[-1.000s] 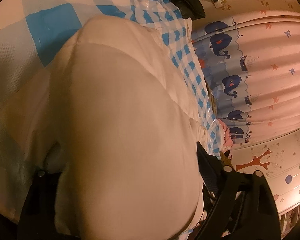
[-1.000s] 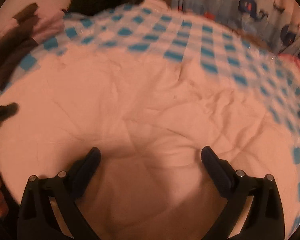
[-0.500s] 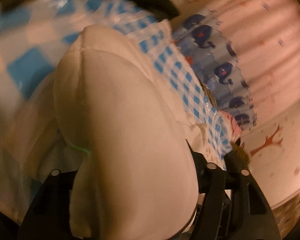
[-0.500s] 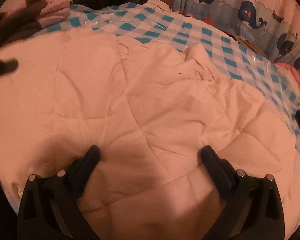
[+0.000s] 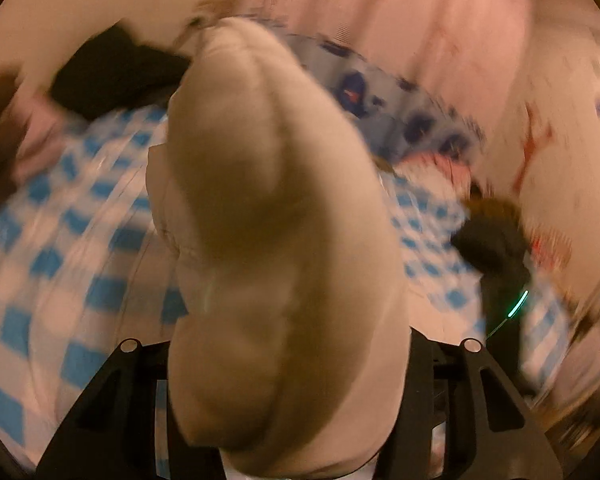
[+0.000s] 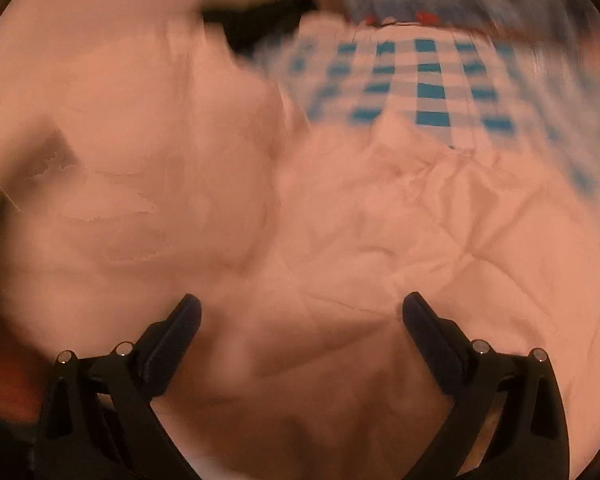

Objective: Fold large clothes

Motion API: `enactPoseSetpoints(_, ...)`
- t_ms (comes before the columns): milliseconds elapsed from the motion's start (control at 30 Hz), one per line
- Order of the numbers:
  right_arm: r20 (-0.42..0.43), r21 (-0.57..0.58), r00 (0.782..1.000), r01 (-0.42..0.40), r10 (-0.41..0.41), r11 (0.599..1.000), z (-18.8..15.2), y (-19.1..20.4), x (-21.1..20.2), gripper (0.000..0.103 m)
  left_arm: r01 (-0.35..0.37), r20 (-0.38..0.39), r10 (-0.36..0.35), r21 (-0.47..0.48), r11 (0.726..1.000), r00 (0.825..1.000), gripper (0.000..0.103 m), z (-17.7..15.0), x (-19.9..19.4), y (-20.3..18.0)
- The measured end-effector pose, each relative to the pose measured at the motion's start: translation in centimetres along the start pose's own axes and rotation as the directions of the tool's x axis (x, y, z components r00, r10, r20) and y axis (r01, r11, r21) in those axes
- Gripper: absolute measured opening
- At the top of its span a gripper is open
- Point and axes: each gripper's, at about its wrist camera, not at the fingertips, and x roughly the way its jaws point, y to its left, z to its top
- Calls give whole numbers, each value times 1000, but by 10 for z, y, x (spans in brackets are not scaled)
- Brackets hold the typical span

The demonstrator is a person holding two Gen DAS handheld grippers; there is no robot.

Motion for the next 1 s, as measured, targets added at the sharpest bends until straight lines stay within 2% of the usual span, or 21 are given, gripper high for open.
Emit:
enactPoseSetpoints(33,37,93,996,-82,79,992,7,-19,-13,97,-9,-12,10,58,998,1000,44,0,5,-17)
enactPoseSetpoints(100,118,274,960,-279,256,921,15,-73,-33,96,-31,-55,43,205,978,998,44,-1,27,-65)
enactPoseSetpoints(167,207,390,900,-434,382,812,12,-112,-41,96,-46,-99,87,358,933,991,43,-11,52,-111)
enactPoseSetpoints(200,262,417,859,-512,440,751,9,-128,-47,96,-41,-118,102,438,898,988,44,-21,65,-135)
enactPoseSetpoints(233,319,421,822,-569,472,706,7,-138,-55,96,-34,-133,112,487,873,985,44,-28,75,-150)
enactPoseSetpoints(267,380,419,784,-620,492,664,6,-147,-65,96,-16,-172,136,564,826,976,44,-44,92,-171)
enactPoseSetpoints(300,426,414,750,-659,506,628,8,-155,-74,96,-3,-191,149,608,794,970,46,-58,102,-184)
enactPoseSetpoints(333,453,414,735,-675,504,611,8,-161,-79,96,2,-193,166,659,752,967,49,-75,115,-198)
enactPoseSetpoints(367,470,425,735,-674,489,604,6,-168,-84,96,-6,-177,181,697,717,967,53,-84,122,-208)
enactPoseSetpoints(433,460,460,761,-645,457,611,5,-178,-88,96,-47,-134,233,770,636,963,57,-103,133,-224)
enactPoseSetpoints(500,395,459,825,-558,404,691,12,-175,-94,96,-59,-122,248,786,615,961,61,-107,136,-224)
enactPoseSetpoints(567,279,444,913,-399,299,802,19,-166,-93,96,-49,-127,247,797,602,961,66,-112,130,-231)
enactPoseSetpoints(600,214,450,949,-306,231,839,19,-166,-87,96,-36,-135,240,801,598,961,72,-115,126,-232)
enactPoseSetpoints(700,188,474,955,-293,230,830,17,-171,-78,96,16,-170,205,806,592,964,77,-113,112,-231)
enactPoseSetpoints(767,224,457,965,-226,135,860,20,-166,-97,96,15,-167,209,814,580,964,78,-114,111,-230)
enactPoseSetpoints(800,266,427,963,-159,44,890,23,-158,-116,96,13,-165,211,816,578,963,79,-114,113,-232)
enactPoseSetpoints(833,317,381,948,-154,27,912,28,-149,-128,96,10,-162,211,815,580,964,79,-115,114,-233)
enactPoseSetpoints(867,362,310,931,-172,52,935,37,-134,-142,96,9,-160,208,813,583,965,80,-115,115,-235)
enactPoseSetpoints(900,359,253,930,-174,75,952,45,-121,-148,96,8,-157,205,813,582,966,82,-116,116,-236)
enactPoseSetpoints(967,287,123,951,-153,113,981,72,-90,-146,96,-3,-140,207,823,568,968,83,-122,121,-238)
enactPoseSetpoints(1000,180,44,976,-131,121,990,91,-66,-129,96,-8,-132,209,827,562,969,83,-124,122,-240)
